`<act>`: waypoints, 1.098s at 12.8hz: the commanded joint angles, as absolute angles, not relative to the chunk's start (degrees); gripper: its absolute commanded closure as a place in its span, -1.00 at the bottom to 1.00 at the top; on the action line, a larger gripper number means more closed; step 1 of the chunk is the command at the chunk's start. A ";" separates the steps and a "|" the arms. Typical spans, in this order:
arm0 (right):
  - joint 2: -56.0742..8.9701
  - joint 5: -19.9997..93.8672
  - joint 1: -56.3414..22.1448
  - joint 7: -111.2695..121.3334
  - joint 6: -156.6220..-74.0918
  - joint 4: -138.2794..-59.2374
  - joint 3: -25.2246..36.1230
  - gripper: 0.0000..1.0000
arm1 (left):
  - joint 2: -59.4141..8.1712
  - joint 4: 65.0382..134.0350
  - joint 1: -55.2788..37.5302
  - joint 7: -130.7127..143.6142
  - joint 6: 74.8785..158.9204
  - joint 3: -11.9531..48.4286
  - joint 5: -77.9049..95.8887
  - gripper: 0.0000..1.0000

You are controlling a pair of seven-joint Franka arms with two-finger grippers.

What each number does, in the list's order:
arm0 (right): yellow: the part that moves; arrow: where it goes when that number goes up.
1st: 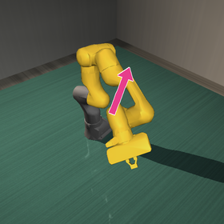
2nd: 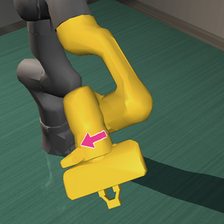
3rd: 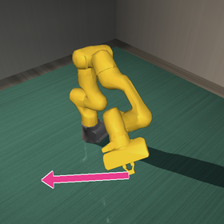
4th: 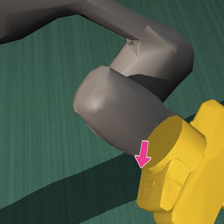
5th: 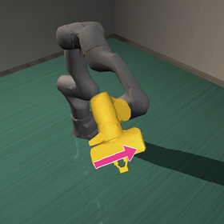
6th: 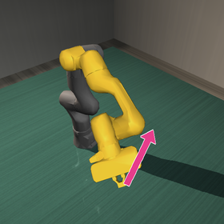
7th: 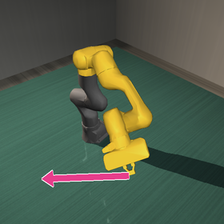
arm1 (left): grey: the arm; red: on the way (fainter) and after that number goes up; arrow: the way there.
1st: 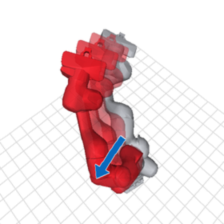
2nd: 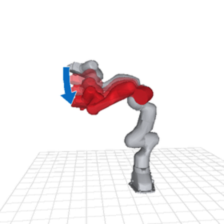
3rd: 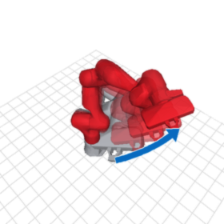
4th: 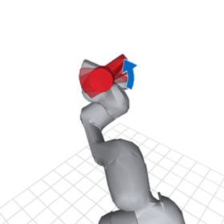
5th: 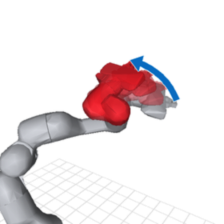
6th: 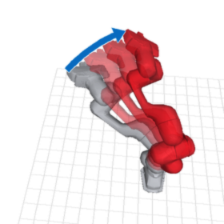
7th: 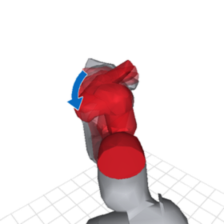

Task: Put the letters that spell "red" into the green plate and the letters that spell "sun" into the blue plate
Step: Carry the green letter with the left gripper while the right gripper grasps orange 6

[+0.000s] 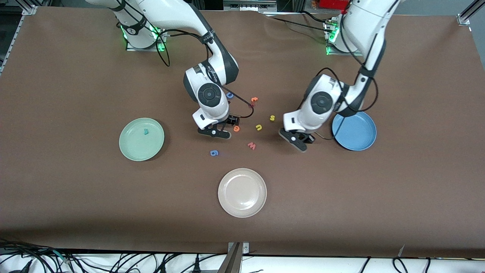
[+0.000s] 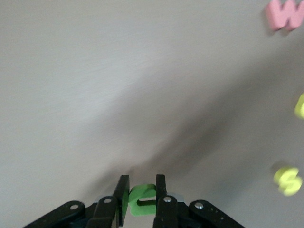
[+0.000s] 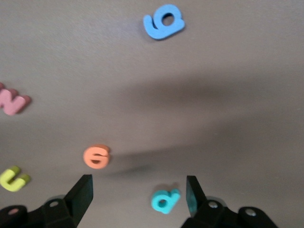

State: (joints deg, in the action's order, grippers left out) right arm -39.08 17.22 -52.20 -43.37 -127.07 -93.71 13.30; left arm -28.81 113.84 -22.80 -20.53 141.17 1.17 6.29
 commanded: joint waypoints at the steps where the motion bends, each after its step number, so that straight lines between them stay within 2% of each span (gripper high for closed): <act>1: -43.14 18.28 -54.31 -47.45 -129.62 -89.39 13.62 -0.75 | -25.15 114.52 -21.63 -34.93 134.41 -4.11 15.09 0.65; 3: -44.56 18.11 -55.11 -47.99 -132.52 -89.12 13.62 -0.41 | -23.91 114.35 -21.01 -41.90 130.71 -9.12 15.82 0.59; 4: -44.73 17.93 -55.11 -47.99 -133.41 -89.12 13.62 -0.28 | -23.56 114.35 -20.83 -42.53 128.43 -11.40 15.82 0.58; 5: -45.35 17.76 -55.54 -48.08 -133.50 -89.12 13.62 -0.27 | -23.38 114.43 -20.74 -42.63 126.49 -13.60 15.73 0.56; 6: -45.79 17.67 -56.16 -47.99 -133.51 -89.12 13.62 -0.09 | -23.29 114.52 -20.66 -43.06 125.87 -14.93 15.47 0.56; 8: -46.14 17.67 -56.16 -47.99 -134.55 -89.03 13.62 -0.05 | -23.64 115.31 -20.57 -43.15 124.64 -17.31 15.29 0.55; 14: -47.11 14.26 -56.16 -47.99 -136.67 -89.03 13.62 0.02 | -26.28 116.98 -20.57 -42.19 125.59 -18.10 15.38 0.44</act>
State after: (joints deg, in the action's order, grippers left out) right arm -45.69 16.43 -55.66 -47.35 -136.16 -90.68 13.16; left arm -25.55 116.93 -20.02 -41.67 125.02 -17.27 13.82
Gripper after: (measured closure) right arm 0.511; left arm 0.722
